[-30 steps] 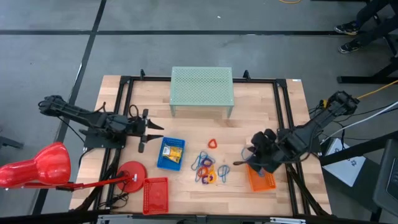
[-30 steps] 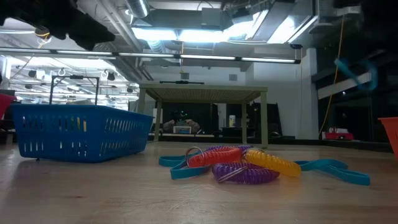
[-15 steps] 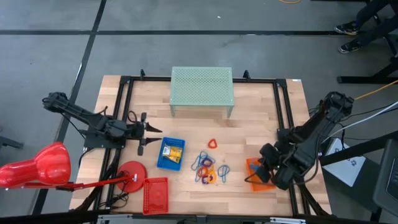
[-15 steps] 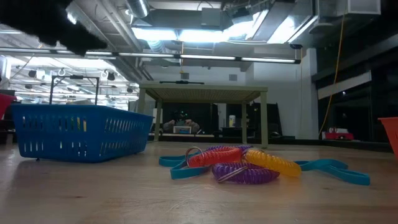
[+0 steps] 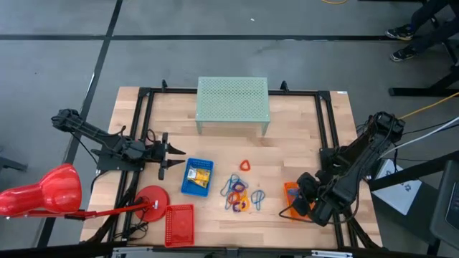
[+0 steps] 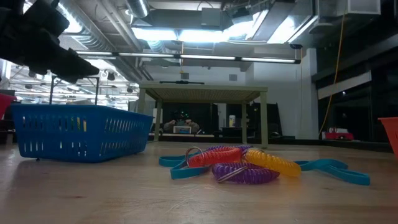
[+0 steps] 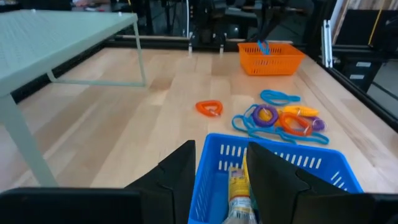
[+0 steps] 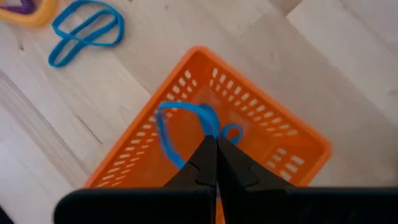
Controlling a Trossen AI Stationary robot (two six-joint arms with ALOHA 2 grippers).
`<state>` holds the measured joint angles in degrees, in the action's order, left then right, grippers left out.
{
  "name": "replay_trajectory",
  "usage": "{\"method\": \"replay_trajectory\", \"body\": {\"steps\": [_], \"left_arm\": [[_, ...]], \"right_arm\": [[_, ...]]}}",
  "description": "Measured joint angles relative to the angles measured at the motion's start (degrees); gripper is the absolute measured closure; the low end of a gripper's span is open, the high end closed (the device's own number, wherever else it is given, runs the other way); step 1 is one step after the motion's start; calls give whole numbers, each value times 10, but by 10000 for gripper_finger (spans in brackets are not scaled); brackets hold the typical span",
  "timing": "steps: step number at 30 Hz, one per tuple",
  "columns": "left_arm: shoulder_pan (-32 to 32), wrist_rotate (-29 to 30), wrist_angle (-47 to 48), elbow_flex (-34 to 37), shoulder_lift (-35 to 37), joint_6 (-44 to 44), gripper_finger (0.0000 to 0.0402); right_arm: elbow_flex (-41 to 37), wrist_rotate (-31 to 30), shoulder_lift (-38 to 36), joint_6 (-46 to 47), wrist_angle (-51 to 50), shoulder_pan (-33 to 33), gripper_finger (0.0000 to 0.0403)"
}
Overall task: Pick & Place Office Desk Supplies
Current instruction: Put the blue rubber band into the orange bin
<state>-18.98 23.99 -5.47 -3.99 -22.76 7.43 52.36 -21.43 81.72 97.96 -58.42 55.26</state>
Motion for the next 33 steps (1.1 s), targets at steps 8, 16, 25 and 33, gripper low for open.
{"method": "replay_trajectory", "body": {"steps": [8, 16, 25, 33], "left_arm": [[0, -5, 0, 0, 0, 0, 260], [0, -19, 1, 0, 0, -6, 260], [0, -20, 1, 0, 0, -6, 260], [0, -20, 1, 0, 0, -8, 261]], "right_arm": [[0, 33, 62, 55, 8, 22, 403], [0, 10, 79, 111, 8, 31, 360], [0, 2, 57, 93, -6, 19, 222], [28, -101, 13, 91, -21, 19, 189]]}}
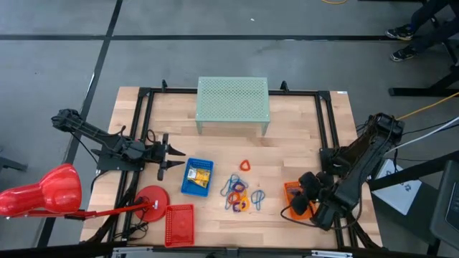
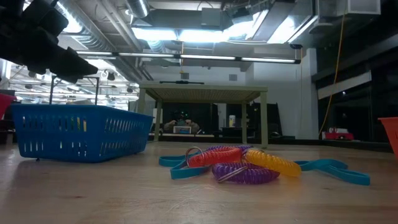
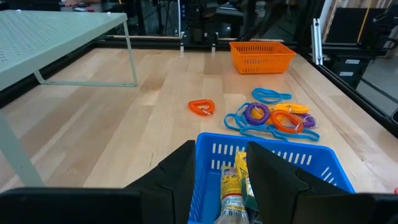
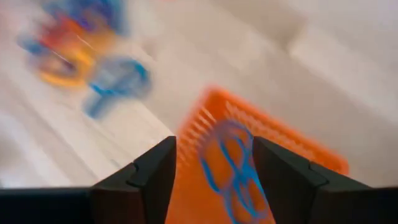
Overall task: Pick & Place Office Desk Supplies
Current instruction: Put the blue rubber band into the orange bin
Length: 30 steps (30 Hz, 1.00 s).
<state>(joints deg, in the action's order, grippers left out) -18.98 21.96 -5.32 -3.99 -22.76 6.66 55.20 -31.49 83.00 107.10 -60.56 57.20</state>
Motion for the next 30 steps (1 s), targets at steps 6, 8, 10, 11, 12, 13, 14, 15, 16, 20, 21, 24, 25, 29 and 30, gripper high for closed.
{"method": "replay_trajectory", "body": {"steps": [6, 8, 10, 11, 12, 13, 14, 15, 16, 20, 21, 24, 25, 29, 30], "left_arm": [[0, 0, 0, 0, 0, 0, 261], [0, 0, 0, 0, 0, 0, 261], [0, 0, 0, 0, 0, 0, 261], [0, 0, 0, 0, 0, 0, 261], [0, 0, 0, 0, 0, 0, 261], [0, 0, 0, 0, 0, 0, 261], [0, 0, 0, 0, 0, 0, 261], [0, 0, 0, 0, 0, 0, 261], [0, 0, 0, 0, 0, 0, 261], [0, -5, 0, 0, 0, 2, 261], [0, -6, 0, 0, 0, 2, 261], [0, -6, 0, 0, 0, 3, 261], [0, -6, 0, 0, 0, 3, 261], [0, -6, 0, 0, 0, 7, 261], [0, -5, 0, 0, 0, 7, 261]], "right_arm": [[60, -156, -22, -80, 4, -13, 188], [60, -170, -13, -126, 54, -38, 188], [60, -152, 17, -209, 141, -74, 191], [60, -139, 35, -264, 185, -91, 193], [60, -133, 53, -312, 223, -106, 195], [60, -133, 70, -351, 252, -119, 198], [60, -132, 84, -383, 270, -129, 200], [60, -130, 95, -408, 274, -138, 202], [60, -124, 105, -427, 271, -145, 204], [60, -53, 146, -466, 278, -176, 206], [60, -24, 159, -478, 288, -184, 206], [59, 26, 198, -508, 297, -198, 207], [59, 27, 203, -514, 298, -200, 207], [59, 22, 198, -536, 306, -208, 207], [59, 24, 194, -541, 314, -209, 207]]}}
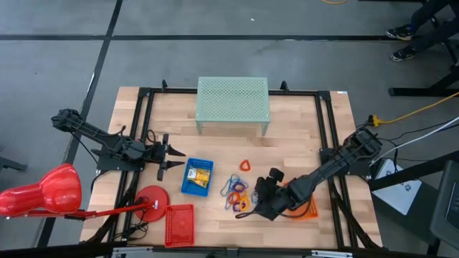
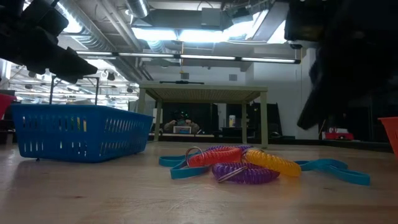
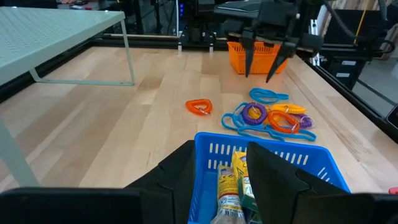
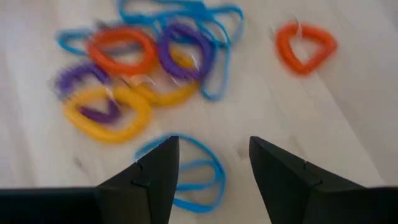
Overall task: Pick & Place Office Desk Supplies
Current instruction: Put the blue rubber band into the orange bin
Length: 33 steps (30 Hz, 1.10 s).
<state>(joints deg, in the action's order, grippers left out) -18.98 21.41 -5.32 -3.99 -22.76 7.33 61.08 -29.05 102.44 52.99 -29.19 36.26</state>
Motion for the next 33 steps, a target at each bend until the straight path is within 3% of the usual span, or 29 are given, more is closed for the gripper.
{"method": "replay_trajectory", "body": {"steps": [6, 14, 21, 24, 33], "left_arm": [[0, 0, 0, 0, 0, 0, 261], [0, 0, 0, 0, 0, 0, 261], [0, 0, 0, 0, 0, 0, 261], [0, 0, 0, 0, 0, 0, 261], [0, -2, 0, 0, 0, -1, 261]], "right_arm": [[1, 47, 2, -27, 38, -7, 207], [0, 55, 4, -72, 37, -28, 207], [0, 119, 4, -112, 100, -36, 207], [0, 157, 4, -108, 133, -30, 207], [1, 174, 40, -69, 106, -16, 207]]}}
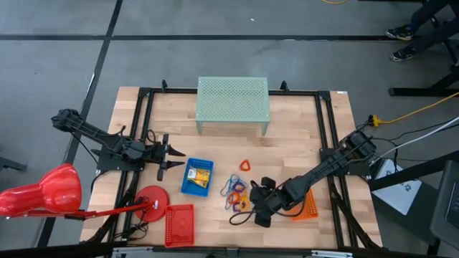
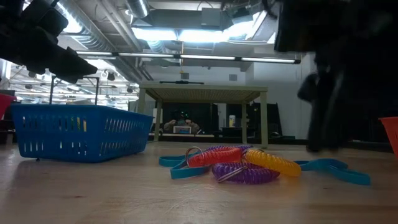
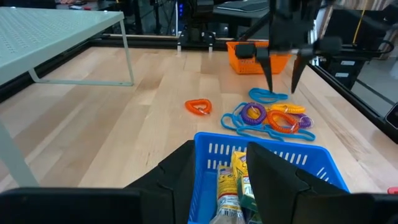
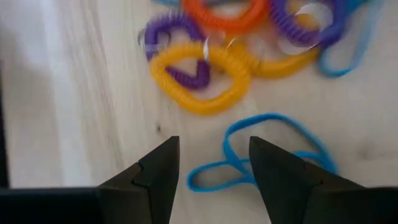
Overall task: Pick & Place Office Desk Supplies
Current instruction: Put the blue rubber band into the orange bin
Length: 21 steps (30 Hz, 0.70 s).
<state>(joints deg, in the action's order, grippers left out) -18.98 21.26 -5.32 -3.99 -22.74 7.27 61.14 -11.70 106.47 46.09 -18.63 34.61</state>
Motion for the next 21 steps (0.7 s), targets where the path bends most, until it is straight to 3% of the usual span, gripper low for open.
{"method": "replay_trajectory", "body": {"steps": [3, 9, 12, 18, 21], "left_arm": [[0, 0, 2, 0, 0, 0, 261], [0, 0, 4, 0, 0, 0, 261], [0, 0, 4, 0, 0, 0, 261], [0, 1, 4, 0, 0, 0, 261], [0, 1, 4, 0, 0, 0, 261]], "right_arm": [[1, 14, 25, -1, 7, -1, 207], [2, -15, 31, -2, 6, -2, 220], [0, -19, 25, -13, 2, -3, 257], [-1, -25, 23, -18, -1, -5, 385], [-1, -29, 22, -20, 0, -4, 388]]}}
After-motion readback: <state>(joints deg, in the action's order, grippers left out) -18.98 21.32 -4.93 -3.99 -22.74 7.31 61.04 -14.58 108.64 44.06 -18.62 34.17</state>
